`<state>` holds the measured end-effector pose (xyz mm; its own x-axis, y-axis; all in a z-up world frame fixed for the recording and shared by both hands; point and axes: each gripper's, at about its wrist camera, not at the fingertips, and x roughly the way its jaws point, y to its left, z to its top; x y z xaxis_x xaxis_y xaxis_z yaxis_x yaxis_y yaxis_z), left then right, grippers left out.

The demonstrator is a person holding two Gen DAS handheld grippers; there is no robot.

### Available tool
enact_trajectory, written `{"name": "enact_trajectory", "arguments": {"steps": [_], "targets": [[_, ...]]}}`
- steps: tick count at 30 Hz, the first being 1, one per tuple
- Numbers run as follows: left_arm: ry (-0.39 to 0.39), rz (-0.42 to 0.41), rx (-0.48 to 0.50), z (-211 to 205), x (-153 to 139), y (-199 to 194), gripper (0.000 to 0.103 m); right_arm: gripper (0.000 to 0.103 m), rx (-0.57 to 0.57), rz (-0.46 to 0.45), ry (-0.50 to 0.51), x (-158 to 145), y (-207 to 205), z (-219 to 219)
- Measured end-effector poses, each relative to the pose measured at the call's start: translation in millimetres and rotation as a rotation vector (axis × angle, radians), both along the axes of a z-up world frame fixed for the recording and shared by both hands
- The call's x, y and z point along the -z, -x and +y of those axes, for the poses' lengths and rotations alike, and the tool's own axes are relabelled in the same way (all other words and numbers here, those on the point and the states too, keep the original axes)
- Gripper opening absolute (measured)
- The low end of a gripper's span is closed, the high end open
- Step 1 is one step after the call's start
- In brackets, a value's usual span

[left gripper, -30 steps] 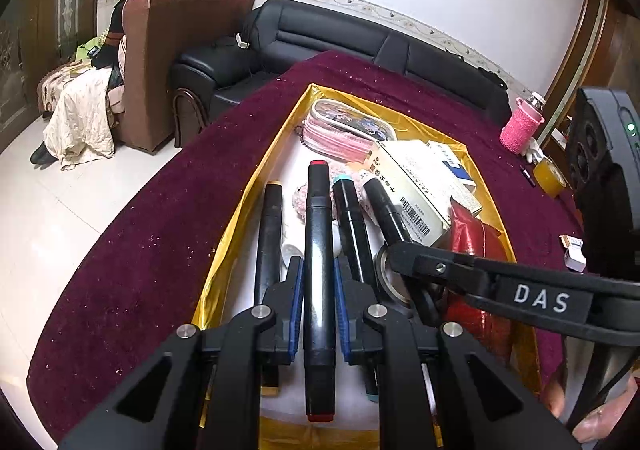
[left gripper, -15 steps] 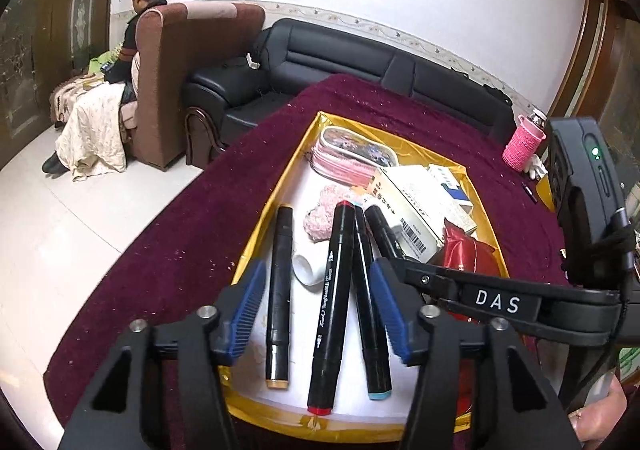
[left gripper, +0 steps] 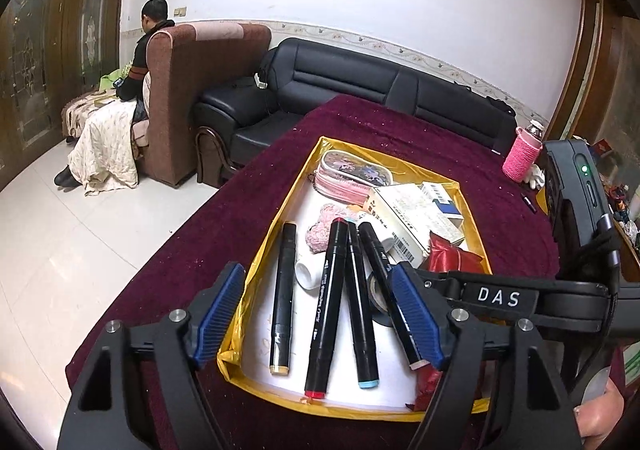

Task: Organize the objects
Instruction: 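Open both tools and move them back toward the white box and charger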

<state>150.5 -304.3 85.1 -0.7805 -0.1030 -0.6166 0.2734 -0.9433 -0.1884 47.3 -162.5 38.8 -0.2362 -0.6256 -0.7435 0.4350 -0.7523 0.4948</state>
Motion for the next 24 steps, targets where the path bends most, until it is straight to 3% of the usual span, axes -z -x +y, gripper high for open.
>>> {"name": "enact_trajectory", "arguments": {"steps": [12, 24], "targets": [[0.050, 0.034, 0.011, 24.6, -19.7, -17.4, 0.081, 0.044, 0.033, 0.033, 0.051, -22.7, -18.3, 32.2], [0.109, 0.064, 0.057, 67.4, -39.9, -31.2, 0.087, 0.069, 0.111, 0.066, 0.100, -41.2, -39.1, 86.4]]}}
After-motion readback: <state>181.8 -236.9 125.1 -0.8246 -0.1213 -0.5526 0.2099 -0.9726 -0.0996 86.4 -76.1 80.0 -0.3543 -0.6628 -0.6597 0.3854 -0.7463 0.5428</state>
